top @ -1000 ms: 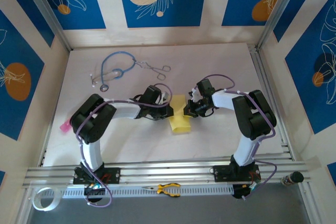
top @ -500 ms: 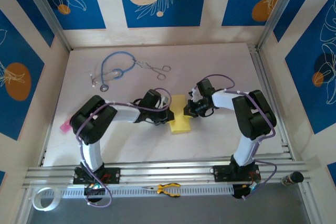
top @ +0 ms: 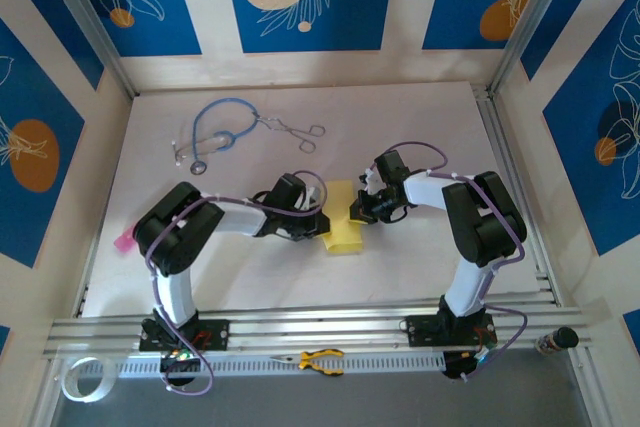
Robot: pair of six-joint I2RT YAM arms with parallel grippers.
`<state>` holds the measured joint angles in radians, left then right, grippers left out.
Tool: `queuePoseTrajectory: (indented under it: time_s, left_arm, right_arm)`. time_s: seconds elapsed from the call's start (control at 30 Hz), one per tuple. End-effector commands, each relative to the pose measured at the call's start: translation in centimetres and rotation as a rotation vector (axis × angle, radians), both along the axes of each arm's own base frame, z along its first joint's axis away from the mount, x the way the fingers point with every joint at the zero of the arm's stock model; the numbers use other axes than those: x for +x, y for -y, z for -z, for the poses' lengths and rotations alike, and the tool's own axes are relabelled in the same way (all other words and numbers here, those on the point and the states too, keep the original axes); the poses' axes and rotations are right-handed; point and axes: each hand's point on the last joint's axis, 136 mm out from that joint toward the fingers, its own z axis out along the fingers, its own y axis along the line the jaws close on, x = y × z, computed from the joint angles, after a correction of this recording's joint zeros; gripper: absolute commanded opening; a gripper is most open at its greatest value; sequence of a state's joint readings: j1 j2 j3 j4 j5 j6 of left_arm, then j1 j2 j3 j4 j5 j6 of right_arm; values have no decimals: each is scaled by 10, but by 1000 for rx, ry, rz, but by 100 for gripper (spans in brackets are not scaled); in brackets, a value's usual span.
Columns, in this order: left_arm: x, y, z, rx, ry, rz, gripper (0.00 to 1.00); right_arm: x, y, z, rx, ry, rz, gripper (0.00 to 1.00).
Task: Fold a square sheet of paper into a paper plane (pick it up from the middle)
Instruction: First fold the square sheet of paper in half at the center of the table.
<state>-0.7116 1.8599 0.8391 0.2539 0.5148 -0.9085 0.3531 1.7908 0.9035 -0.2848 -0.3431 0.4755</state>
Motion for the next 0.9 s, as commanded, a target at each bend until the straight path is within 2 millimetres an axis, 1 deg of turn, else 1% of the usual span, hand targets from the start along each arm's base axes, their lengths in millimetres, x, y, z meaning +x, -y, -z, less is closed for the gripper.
queuePoseTrajectory:
  time_s: [0.0,0.03,0.1,0.2,0.27,0.5,0.73,0.8,0.87]
  left_arm:
    - [-5,-2,-11,-4,-12,-20,0]
    - [-4,1,-18,-23,-3,-20,0]
    - [-4,6,-25,-45,2,-12,0]
    - [-9,11,-23,-66,-18,11,0]
    - [-12,13,-18,-75,-32,15,0]
    - [-23,6,3,-58,-74,-4,0]
    - [-37,-15,35,60,-98,-2,0]
    - [-39,-20,37,94,-92,6,0]
    - [-39,-19,28,90,-77,12,0]
  right_arm:
    - [-14,21,25,-130,-68,20,0]
    - [-14,22,25,-131,-68,22,0]
    - [-13,22,25,-130,-68,22,0]
    - [-13,22,25,-130,-67,22,0]
    - [-13,22,25,-131,-69,23,0]
    - [-13,22,25,-130,-71,22,0]
    - [-13,22,26,-135,-73,23,0]
    - [-14,23,26,-137,-73,25,0]
    - [-14,23,26,-137,-72,25,0]
